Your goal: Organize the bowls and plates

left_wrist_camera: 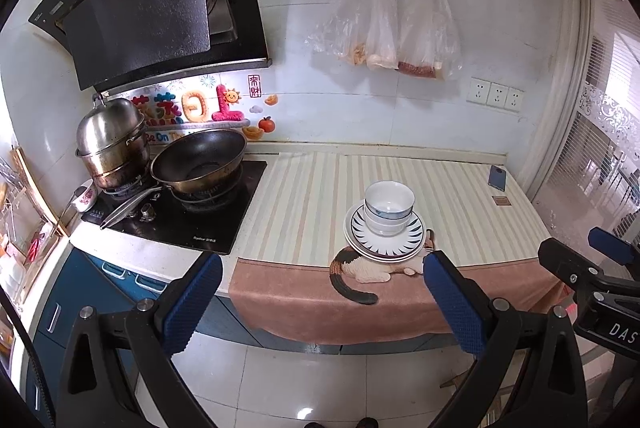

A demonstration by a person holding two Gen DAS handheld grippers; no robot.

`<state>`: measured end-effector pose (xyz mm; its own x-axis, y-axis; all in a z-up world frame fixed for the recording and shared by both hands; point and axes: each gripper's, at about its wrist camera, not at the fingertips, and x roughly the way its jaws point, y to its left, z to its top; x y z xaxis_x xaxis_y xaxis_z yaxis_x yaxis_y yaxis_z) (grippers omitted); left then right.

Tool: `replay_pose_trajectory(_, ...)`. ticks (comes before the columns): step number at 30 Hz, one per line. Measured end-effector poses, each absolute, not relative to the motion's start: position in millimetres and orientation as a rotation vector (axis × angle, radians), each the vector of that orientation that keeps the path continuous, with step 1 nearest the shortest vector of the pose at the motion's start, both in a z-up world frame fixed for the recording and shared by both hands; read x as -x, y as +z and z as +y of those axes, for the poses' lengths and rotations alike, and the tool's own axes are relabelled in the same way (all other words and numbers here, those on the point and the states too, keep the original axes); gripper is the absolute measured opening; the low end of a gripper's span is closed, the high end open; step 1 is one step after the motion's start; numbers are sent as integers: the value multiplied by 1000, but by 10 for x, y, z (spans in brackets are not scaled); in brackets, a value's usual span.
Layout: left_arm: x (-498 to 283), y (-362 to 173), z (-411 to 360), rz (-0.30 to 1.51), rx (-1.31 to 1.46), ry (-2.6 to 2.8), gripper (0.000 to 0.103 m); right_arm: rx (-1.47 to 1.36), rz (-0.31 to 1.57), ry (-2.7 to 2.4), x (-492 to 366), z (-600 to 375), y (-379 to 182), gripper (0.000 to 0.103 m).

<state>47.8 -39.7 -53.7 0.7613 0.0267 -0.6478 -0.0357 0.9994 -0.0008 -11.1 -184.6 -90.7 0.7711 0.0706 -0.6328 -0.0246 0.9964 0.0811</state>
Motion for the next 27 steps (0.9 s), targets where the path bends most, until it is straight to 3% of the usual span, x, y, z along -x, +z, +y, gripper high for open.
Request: replay_pose_trajectory(27, -276, -548, -386, 721, 19, 26, 103, -77, 702, 46, 290, -1909, -938, 101)
